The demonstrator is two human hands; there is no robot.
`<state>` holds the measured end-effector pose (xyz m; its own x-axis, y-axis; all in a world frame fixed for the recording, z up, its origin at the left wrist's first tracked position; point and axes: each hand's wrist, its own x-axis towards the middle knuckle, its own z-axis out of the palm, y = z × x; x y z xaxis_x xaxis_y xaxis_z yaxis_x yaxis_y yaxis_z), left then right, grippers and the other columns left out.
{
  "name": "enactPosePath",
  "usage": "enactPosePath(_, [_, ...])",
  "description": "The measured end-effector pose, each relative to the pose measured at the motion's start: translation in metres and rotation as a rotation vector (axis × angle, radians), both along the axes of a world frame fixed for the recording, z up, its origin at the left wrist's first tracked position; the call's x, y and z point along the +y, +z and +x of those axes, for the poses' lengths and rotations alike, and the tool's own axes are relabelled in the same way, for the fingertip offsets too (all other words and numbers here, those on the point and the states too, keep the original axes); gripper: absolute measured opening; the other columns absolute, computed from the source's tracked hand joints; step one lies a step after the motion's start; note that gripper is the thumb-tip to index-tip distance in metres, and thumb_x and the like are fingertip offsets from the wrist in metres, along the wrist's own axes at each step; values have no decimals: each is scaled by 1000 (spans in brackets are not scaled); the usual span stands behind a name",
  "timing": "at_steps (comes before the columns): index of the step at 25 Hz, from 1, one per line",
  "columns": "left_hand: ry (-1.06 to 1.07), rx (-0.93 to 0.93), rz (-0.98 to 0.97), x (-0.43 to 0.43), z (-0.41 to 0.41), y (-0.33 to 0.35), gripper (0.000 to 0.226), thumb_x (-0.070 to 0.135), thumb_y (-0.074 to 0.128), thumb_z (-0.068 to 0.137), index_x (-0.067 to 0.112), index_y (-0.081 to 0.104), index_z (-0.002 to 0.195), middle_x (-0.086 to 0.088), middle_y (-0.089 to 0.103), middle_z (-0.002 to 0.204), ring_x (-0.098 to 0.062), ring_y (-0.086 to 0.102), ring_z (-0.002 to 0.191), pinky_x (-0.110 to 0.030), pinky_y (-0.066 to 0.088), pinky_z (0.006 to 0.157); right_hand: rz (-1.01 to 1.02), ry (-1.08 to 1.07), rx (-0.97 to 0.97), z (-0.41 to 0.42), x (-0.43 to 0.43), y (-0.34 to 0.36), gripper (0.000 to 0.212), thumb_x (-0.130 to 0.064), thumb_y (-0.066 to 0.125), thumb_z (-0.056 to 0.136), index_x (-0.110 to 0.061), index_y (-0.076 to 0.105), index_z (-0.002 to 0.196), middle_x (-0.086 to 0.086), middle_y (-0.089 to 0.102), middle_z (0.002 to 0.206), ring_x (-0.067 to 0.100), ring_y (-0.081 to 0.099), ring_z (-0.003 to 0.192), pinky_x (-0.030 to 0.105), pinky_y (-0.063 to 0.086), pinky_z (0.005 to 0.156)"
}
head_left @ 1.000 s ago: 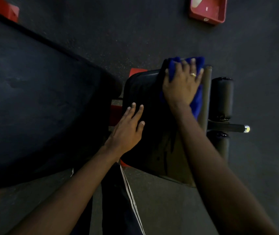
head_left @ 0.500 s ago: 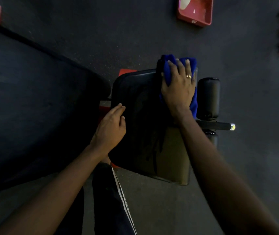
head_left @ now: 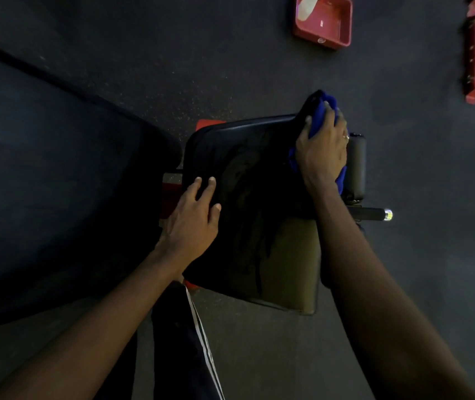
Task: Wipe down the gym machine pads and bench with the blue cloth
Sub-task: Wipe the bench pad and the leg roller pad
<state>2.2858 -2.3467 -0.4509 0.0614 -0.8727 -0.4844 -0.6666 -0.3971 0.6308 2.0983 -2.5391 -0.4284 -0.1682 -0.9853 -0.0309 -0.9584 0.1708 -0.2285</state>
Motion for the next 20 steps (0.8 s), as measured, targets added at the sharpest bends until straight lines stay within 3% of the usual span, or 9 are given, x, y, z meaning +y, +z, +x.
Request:
enactPosePath(4, [92,28,107,-8,-23,12,68,48,40,102,18,14,157,-13,8,164,-30,13,151,-43,30,114,-36,97,71,-15,67,1,55,-46,43,102,-29,33,153,0,27,163,25,22,152,49,36,115])
enactPosePath(8, [118,12,-27,-7,-5,4,53,18,45,100,21,35,152,-6,30,158,-24,36,142,-36,39,107,67,150,136,-38,176,2,62,-43,50,100,-30,28,157,-4,16,167,22,7,155,51,33,117])
enactPosePath(11, [153,49,-81,-8,7,1,51,7,42,99,24,45,147,0,41,153,-19,45,137,-30,40,104,46,99,120,-33,146,0,60,-42,47,101,-27,29,157,1,21,166,25,14,154,50,30,119])
enactPosePath(15, [263,111,-29,-18,13,8,41,23,39,104,20,50,144,-3,51,146,-20,49,132,-32,39,105,43,-44,193,30,45,-9,61,-42,44,99,-27,30,156,1,22,165,25,16,153,56,26,117])
enactPosePath(17, [312,154,34,-25,20,9,40,28,37,105,21,52,141,-3,55,141,-19,52,126,-30,40,99,51,177,287,59,51,-19,65,-40,50,94,-26,33,155,2,23,165,25,16,153,58,21,119])
enactPosePath(20, [399,143,30,-25,29,7,37,28,37,105,21,56,136,-5,55,136,-15,52,117,-26,37,91,162,732,331,57,124,-26,80,-39,58,85,-24,29,157,4,20,166,27,15,154,56,17,120])
